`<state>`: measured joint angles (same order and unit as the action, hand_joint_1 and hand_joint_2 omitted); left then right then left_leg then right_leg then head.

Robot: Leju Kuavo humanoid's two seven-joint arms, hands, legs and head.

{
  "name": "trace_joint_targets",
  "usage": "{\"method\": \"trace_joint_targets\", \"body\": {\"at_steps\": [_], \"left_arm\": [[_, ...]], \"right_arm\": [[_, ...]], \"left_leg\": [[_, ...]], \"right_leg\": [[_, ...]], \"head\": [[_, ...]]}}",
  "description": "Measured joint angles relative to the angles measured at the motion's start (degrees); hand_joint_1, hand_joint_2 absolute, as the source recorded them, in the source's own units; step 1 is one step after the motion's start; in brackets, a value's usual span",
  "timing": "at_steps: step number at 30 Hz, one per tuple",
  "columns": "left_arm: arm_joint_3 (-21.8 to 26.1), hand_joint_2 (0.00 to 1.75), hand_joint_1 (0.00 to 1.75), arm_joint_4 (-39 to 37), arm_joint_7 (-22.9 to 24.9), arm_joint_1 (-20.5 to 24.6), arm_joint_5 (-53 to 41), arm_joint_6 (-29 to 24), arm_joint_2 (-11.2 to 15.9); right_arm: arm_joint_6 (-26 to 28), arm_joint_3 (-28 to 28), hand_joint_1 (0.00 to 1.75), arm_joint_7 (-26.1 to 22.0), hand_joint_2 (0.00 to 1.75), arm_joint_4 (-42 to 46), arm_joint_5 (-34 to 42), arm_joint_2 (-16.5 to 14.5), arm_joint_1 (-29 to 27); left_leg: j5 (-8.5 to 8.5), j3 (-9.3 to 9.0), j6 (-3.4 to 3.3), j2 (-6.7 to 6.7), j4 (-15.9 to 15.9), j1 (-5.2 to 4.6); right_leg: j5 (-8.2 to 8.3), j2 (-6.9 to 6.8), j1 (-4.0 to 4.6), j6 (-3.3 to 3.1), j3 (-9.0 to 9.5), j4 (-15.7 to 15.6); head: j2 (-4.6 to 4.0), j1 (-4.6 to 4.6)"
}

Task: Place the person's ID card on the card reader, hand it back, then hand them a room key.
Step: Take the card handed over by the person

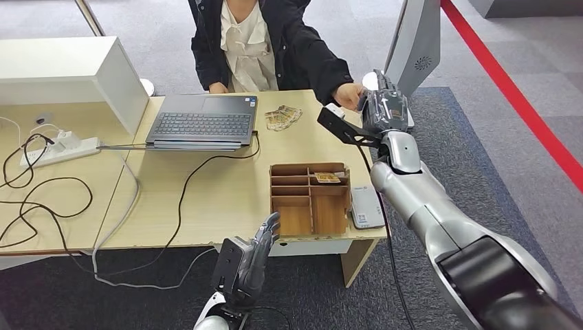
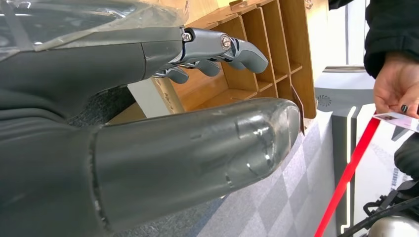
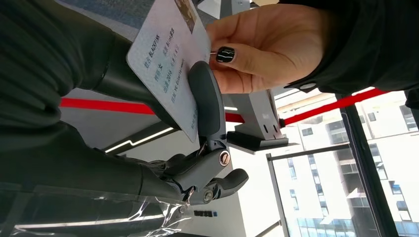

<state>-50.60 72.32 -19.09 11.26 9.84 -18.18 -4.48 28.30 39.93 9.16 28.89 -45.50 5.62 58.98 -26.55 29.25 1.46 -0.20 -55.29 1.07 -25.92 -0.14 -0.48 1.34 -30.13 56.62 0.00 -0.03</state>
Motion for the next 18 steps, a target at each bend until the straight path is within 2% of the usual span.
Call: {"method": "trace_joint_targets", "body": {"at_steps": [7, 11, 14, 18], "left_arm": [[0.0, 0.00, 0.00, 0.0, 0.0, 0.0, 0.0, 0.0, 0.0], [0.0, 0.00, 0.00, 0.0, -0.1, 0.0, 0.0, -1.0, 0.0], [0.0, 0.00, 0.00, 0.0, -0.4, -0.1, 0.3, -2.9, 0.1], [0.0, 0.00, 0.00, 0.3, -1.0, -0.4, 0.8, -5.9, 0.4]], "right_arm": [[0.1, 0.0, 1.75, -0.2, 1.75, 0.0, 0.8, 0.2, -0.4], [1.1, -0.3, 1.75, -2.5, 1.75, 1.1, 4.4, 0.4, -1.2], [2.4, -1.0, 1.75, -4.0, 1.75, 4.7, 8.6, 1.2, -3.3], [2.4, -1.9, 1.75, -2.7, 1.75, 13.2, 11.7, 3.3, -9.1]], "left_leg": [[0.00, 0.00, 0.00, 0.00, 0.0, 0.00], [0.00, -0.01, 0.00, 0.00, 0.0, 0.00], [0.00, -0.01, 0.00, -0.01, 0.0, 0.01], [-0.01, -0.01, 0.00, -0.02, 0.0, 0.01]], "right_leg": [[0.00, 0.00, 0.00, 0.00, 0.00, 0.0], [0.00, 0.00, 0.00, 0.00, 0.00, 0.0], [0.00, 0.00, 0.01, 0.00, 0.01, 0.0], [-0.01, 0.00, 0.01, 0.01, 0.01, 0.0]], "head": [[0.00, -0.01], [0.00, -0.01], [0.00, -0.01], [0.00, 0.00]]}}
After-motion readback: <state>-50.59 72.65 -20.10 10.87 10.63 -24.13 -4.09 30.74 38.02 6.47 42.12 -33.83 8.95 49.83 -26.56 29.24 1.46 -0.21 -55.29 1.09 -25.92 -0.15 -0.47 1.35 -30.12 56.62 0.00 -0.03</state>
